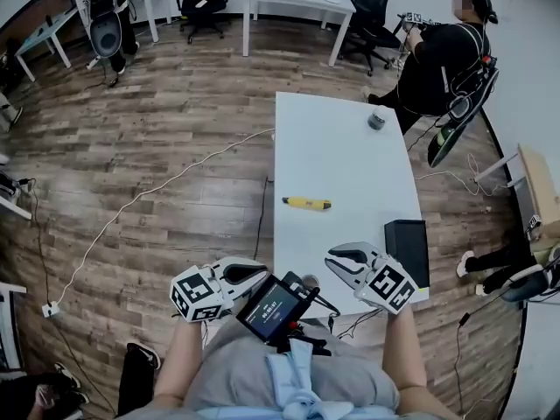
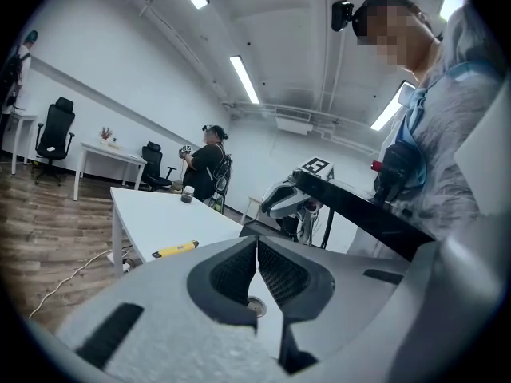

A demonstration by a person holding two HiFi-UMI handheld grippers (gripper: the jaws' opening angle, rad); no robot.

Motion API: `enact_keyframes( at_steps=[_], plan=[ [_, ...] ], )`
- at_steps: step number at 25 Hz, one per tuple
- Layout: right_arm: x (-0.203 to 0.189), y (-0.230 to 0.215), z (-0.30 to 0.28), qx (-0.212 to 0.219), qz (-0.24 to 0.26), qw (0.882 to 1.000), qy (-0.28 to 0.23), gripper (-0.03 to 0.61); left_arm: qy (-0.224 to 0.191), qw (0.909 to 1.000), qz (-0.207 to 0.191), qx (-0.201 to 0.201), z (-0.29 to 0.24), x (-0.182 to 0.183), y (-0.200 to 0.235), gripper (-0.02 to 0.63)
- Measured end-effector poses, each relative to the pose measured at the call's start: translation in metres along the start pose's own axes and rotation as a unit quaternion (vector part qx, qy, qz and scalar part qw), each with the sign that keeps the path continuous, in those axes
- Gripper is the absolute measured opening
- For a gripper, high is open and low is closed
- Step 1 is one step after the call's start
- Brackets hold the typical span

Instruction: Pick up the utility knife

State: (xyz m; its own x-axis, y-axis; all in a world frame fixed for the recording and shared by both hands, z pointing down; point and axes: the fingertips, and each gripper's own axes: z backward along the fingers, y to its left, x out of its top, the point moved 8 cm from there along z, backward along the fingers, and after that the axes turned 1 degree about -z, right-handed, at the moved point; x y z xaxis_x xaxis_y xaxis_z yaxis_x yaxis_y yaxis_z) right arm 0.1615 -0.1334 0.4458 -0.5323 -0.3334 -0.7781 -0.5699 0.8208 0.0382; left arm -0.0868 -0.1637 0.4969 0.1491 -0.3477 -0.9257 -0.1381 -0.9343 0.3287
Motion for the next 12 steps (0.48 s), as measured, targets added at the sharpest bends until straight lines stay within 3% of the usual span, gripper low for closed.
enact_keyframes(
  at_steps=[12],
  plan=[
    [0.003, -0.034, -0.013, 0.014, 0.008, 1.000, 0.007, 0.034, 0.008, 0.9999, 0.013, 0.003, -0.019, 0.001, 0.013, 0.018]
  ],
)
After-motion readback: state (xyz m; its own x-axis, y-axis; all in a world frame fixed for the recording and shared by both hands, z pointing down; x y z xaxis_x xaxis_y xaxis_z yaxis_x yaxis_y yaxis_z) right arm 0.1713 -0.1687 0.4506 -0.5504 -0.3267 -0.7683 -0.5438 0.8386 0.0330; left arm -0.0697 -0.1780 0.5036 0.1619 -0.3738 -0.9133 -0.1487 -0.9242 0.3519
